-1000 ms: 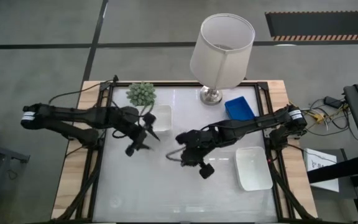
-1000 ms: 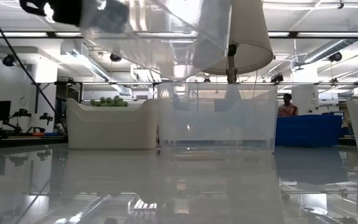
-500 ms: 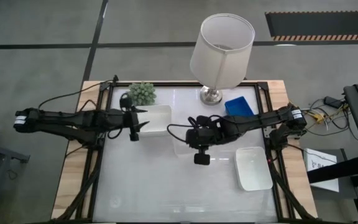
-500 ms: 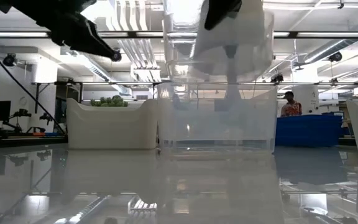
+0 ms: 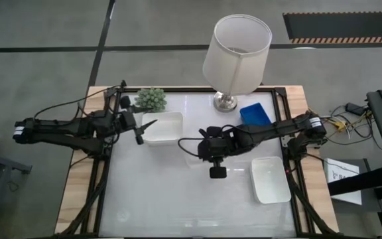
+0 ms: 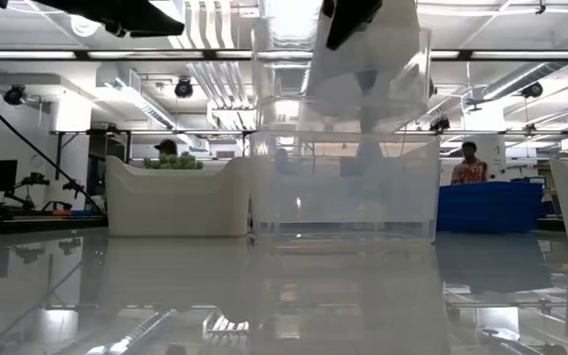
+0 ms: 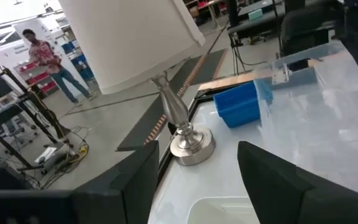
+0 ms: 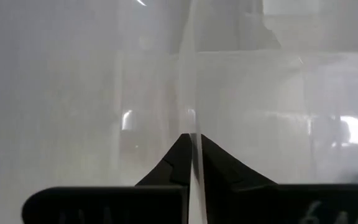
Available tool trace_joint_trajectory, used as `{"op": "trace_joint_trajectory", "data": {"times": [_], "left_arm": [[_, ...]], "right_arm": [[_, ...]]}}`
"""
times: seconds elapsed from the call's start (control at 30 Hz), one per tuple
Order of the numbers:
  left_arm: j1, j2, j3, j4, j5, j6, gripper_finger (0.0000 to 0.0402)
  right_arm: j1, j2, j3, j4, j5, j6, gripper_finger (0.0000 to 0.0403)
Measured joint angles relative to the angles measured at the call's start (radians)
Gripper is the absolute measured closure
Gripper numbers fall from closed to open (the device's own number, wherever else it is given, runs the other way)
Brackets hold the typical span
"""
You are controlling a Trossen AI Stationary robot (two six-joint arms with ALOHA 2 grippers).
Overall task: Stack baskets by color
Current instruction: Stack the top transparent bin on top of the transparent bin
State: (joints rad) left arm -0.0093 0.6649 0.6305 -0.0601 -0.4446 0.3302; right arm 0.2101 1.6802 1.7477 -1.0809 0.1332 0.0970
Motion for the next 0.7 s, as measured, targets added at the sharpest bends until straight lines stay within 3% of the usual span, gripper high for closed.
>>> {"op": "trace_joint_trajectory", "data": {"times": [0.7], "left_arm": [[0.0, 0.012, 0.0, 0.027, 0.005, 0.021, 0.0198]], "right_arm": [[-0.001, 0.104, 0.0, -0.004, -0.003, -0.046, 0.0394]]}}
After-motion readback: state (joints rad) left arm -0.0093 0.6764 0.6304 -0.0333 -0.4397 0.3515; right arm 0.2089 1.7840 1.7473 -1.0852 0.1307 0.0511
